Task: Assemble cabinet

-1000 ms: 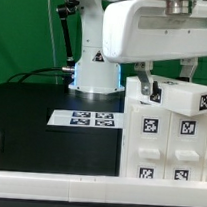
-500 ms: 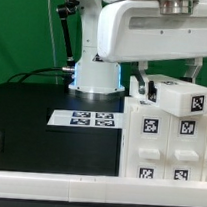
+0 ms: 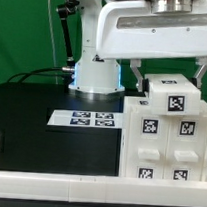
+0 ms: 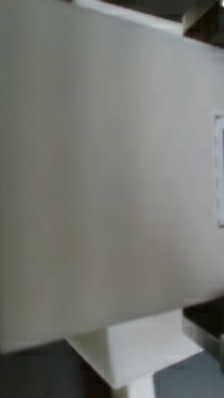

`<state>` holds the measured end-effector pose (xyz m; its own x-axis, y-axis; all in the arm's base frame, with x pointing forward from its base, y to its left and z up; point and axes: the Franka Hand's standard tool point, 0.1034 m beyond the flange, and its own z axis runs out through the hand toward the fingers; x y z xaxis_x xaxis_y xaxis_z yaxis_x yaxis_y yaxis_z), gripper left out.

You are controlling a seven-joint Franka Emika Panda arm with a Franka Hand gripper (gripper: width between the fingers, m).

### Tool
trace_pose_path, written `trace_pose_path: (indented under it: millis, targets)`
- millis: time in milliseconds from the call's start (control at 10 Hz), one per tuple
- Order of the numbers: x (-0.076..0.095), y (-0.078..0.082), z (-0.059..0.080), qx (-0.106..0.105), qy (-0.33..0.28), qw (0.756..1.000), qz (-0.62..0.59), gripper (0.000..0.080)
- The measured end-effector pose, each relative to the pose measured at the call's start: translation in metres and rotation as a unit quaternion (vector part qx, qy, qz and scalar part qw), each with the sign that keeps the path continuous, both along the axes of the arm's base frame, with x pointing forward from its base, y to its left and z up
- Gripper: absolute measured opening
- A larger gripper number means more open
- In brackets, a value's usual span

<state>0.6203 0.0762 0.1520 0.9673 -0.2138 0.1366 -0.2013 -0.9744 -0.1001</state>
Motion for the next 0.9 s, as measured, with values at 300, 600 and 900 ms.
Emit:
trace_pose_path:
  millis: [300, 600, 900]
  targets:
    - [-0.0012, 0.0029, -0.0017, 0.021, 0.011, 0.990, -0.136, 0.0560]
    - [-0.0026, 0.0064, -0.0037, 0.039, 0.022, 0.968, -0.247, 0.0560]
    - [-0.0030, 0.0094, -0.0039, 0.062, 0.033, 0.914, -0.400, 0.0560]
